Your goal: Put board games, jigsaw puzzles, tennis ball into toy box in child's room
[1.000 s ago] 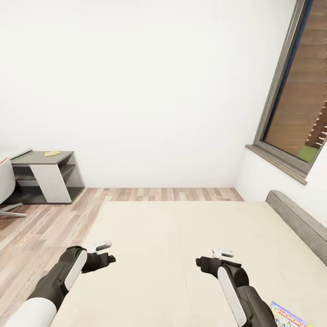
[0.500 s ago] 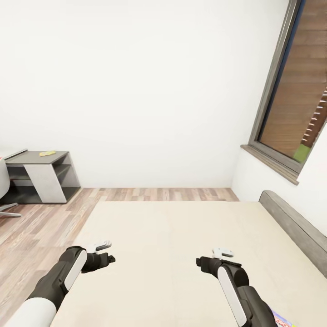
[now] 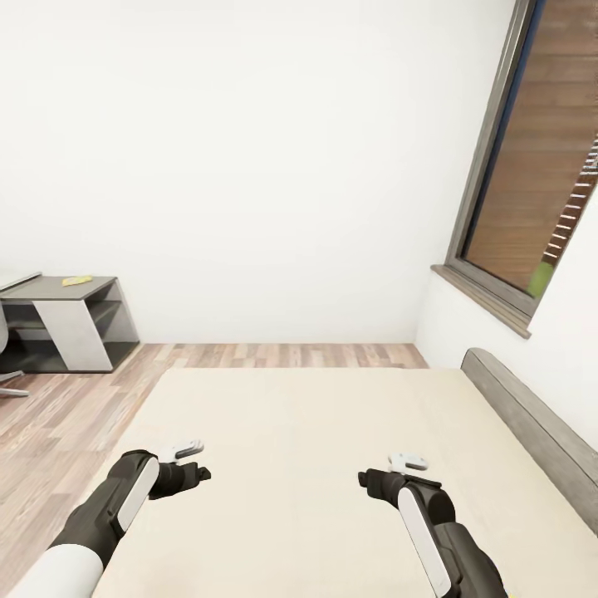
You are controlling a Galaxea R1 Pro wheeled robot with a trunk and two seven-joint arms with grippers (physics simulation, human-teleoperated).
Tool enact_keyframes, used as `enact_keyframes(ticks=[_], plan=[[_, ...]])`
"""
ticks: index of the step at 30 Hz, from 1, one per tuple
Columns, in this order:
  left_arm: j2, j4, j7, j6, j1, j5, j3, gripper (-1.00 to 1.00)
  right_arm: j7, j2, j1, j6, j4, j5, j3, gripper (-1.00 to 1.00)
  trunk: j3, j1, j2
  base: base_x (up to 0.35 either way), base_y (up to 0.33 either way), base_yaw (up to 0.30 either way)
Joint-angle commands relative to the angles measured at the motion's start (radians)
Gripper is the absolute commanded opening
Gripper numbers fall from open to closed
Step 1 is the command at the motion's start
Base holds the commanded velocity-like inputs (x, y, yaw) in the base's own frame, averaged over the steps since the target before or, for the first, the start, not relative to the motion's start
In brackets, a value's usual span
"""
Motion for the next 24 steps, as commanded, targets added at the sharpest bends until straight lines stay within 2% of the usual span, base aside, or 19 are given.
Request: enact_keyframes(ticks=[1,24], plan=[[0.001,-0.001,0.001,0.004,-0.001,0.002,-0.001,1.0,-0.01,0.0,-0.001,0.002,-0.001,-0.01,0.001,1.0,-0.002,0.001,-0.002,0.0,-0.22,0.0],[0.001,-0.001,0.0,0.004,-0.001,0.002,-0.001,1.0,-0.01,0.0,-0.001,0.002,-0.001,-0.01,0.001,1.0,-0.002,0.001,-0.002,0.0,-0.22,0.0]])
